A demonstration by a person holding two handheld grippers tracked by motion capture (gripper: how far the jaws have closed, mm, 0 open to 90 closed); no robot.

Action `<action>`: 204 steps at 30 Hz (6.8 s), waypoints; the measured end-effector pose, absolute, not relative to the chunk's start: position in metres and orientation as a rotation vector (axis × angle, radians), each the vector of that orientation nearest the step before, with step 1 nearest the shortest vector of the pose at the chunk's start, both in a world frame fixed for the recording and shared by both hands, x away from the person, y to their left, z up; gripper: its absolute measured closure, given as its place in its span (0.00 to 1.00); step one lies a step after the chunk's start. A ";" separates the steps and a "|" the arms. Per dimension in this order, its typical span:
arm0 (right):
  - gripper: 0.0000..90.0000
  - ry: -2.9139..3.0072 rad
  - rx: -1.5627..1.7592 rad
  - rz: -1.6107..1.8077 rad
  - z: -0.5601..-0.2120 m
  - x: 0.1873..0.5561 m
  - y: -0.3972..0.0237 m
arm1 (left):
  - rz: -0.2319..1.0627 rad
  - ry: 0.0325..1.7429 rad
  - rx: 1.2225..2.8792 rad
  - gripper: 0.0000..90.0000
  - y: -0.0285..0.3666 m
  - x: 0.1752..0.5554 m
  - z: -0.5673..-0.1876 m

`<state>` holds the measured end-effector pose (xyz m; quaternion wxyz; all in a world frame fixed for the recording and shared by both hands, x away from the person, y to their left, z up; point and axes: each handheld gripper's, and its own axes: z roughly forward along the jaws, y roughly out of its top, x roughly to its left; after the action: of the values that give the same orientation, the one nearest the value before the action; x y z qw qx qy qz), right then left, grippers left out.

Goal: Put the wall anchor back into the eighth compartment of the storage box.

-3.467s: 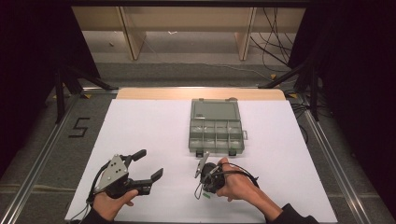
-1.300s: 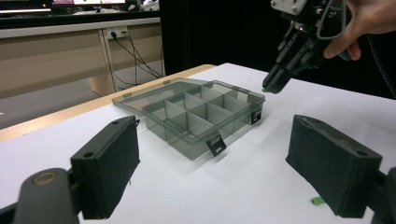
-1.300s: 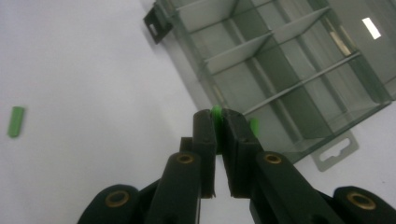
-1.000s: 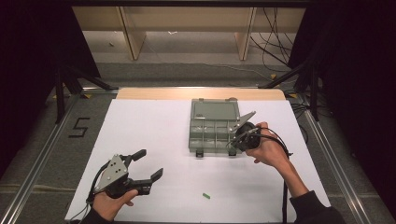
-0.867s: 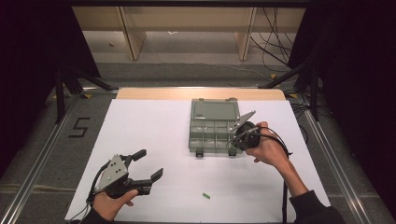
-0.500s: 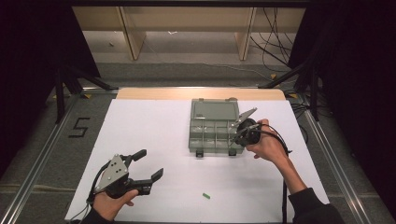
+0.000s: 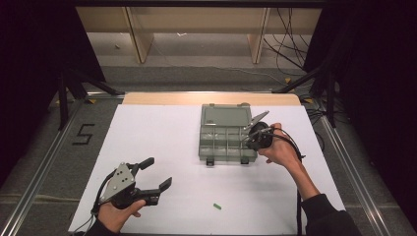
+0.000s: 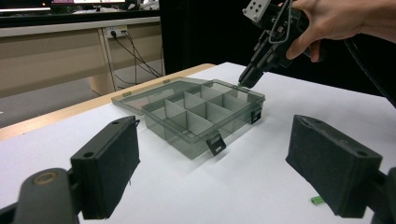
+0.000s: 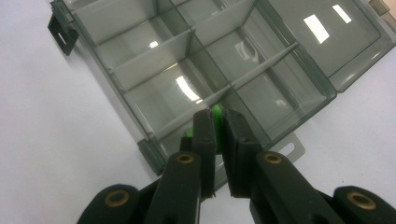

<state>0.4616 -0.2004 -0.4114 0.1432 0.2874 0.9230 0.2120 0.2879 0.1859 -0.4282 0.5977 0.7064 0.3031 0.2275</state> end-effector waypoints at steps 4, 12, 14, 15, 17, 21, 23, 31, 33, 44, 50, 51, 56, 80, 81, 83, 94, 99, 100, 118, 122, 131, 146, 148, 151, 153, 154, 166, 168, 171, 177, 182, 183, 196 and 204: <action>0.94 2.664 0.828 0.593 -0.416 0.464 -0.198 | 0.527 0.705 1.639 0.18 0.186 0.288 -0.428; 0.88 2.678 0.868 0.579 -0.421 0.467 -0.199 | 0.524 0.704 1.636 0.18 0.187 0.288 -0.428; 0.79 2.646 0.889 0.590 -0.422 0.468 -0.199 | 0.524 0.705 1.637 0.18 0.187 0.288 -0.428; 0.76 2.633 0.895 0.596 -0.421 0.468 -0.200 | 0.524 0.705 1.637 0.18 0.187 0.288 -0.428; 0.68 2.604 0.921 0.636 -0.418 0.466 -0.199 | 0.524 0.707 1.635 0.18 0.187 0.288 -0.428; 0.50 2.574 0.888 0.710 -0.412 0.462 -0.196 | 0.524 0.699 1.638 0.18 0.187 0.289 -0.428; 0.44 2.570 0.908 0.719 -0.408 0.458 -0.193 | 0.509 0.731 1.621 0.18 0.186 0.287 -0.429; 0.38 2.592 0.861 0.736 -0.401 0.441 -0.182 | 0.519 0.714 1.629 0.18 0.187 0.288 -0.428; 0.37 2.587 0.840 0.743 -0.400 0.437 -0.179 | 0.520 0.711 1.631 0.18 0.187 0.288 -0.428; 0.37 2.583 0.777 0.795 -0.394 0.415 -0.168 | 0.523 0.711 1.632 0.18 0.188 0.288 -0.428; 0.36 2.603 0.744 0.801 -0.394 0.403 -0.158 | 0.525 0.710 1.630 0.18 0.188 0.287 -0.428; 0.35 2.611 0.738 0.808 -0.395 0.402 -0.157 | 0.526 0.710 1.630 0.18 0.188 0.287 -0.428; 0.33 2.641 0.711 0.818 -0.396 0.395 -0.152 | 0.525 0.710 1.630 0.18 0.188 0.288 -0.428; 0.32 2.776 0.582 0.794 -0.421 0.357 -0.125 | 0.527 0.708 1.630 0.18 0.187 0.287 -0.427; 0.32 2.796 0.570 0.788 -0.420 0.356 -0.125 | 0.526 0.708 1.629 0.18 0.187 0.287 -0.428; 0.32 2.802 0.562 0.788 -0.423 0.353 -0.123 | 0.525 0.709 1.626 0.18 0.187 0.287 -0.427; 0.37 2.902 0.498 0.722 -0.438 0.338 -0.112 | 0.527 0.707 1.627 0.18 0.187 0.287 -0.427; 0.44 2.948 0.488 0.686 -0.442 0.335 -0.110 | 0.528 0.702 1.631 0.18 0.187 0.287 -0.427; 0.45 2.958 0.482 0.679 -0.443 0.334 -0.110 | 0.527 0.704 1.630 0.18 0.187 0.287 -0.427; 0.72 3.049 0.442 0.571 -0.459 0.330 -0.104 | 0.531 0.697 1.635 0.18 0.185 0.287 -0.427; 0.77 3.055 0.432 0.533 -0.462 0.330 -0.102 | 0.532 0.697 1.636 0.18 0.186 0.287 -0.427; 0.92 3.059 0.391 0.496 -0.461 0.329 -0.097 | 0.526 0.706 1.631 0.18 0.185 0.287 -0.428; 0.94 3.053 0.365 0.501 -0.459 0.330 -0.098 | 0.532 0.694 1.640 0.18 0.186 0.287 -0.427; 0.94 3.046 0.363 0.516 -0.457 0.332 -0.100 | 0.533 0.696 1.639 0.18 0.186 0.287 -0.427; 0.94 3.033 0.352 0.545 -0.452 0.336 -0.104 | 0.533 0.694 1.641 0.18 0.186 0.287 -0.427; 0.94 3.019 0.353 0.572 -0.449 0.339 -0.108 | 0.532 0.694 1.641 0.18 0.186 0.287 -0.427; 0.94 3.007 0.356 0.582 -0.446 0.341 -0.110 | 0.532 0.694 1.641 0.18 0.186 0.287 -0.427; 0.94 2.921 0.434 0.646 -0.428 0.359 -0.132 | 0.536 0.692 1.647 0.18 0.186 0.287 -0.428; 0.94 2.909 0.450 0.654 -0.427 0.361 -0.135 | 0.536 0.691 1.646 0.18 0.186 0.287 -0.428; 0.94 2.903 0.454 0.661 -0.425 0.363 -0.137 | 0.538 0.687 1.647 0.18 0.186 0.288 -0.427; 0.94 2.870 0.489 0.682 -0.419 0.370 -0.148 | 0.537 0.691 1.647 0.18 0.186 0.287 -0.428; 0.94 2.844 0.515 0.701 -0.415 0.376 -0.156 | 0.538 0.690 1.648 0.18 0.186 0.287 -0.428; 0.94 2.845 0.519 0.701 -0.414 0.376 -0.157 | 0.536 0.693 1.646 0.18 0.186 0.287 -0.428; 0.94 2.817 0.572 0.709 -0.412 0.384 -0.168 | 0.538 0.690 1.647 0.18 0.186 0.287 -0.427; 0.94 2.789 0.594 0.717 -0.409 0.388 -0.175 | 0.538 0.690 1.647 0.18 0.186 0.287 -0.427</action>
<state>0.3881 -0.1746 -0.4086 0.1004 0.2011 0.9438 0.2425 0.2871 0.1857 -0.4274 0.5960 0.7091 0.2972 0.2316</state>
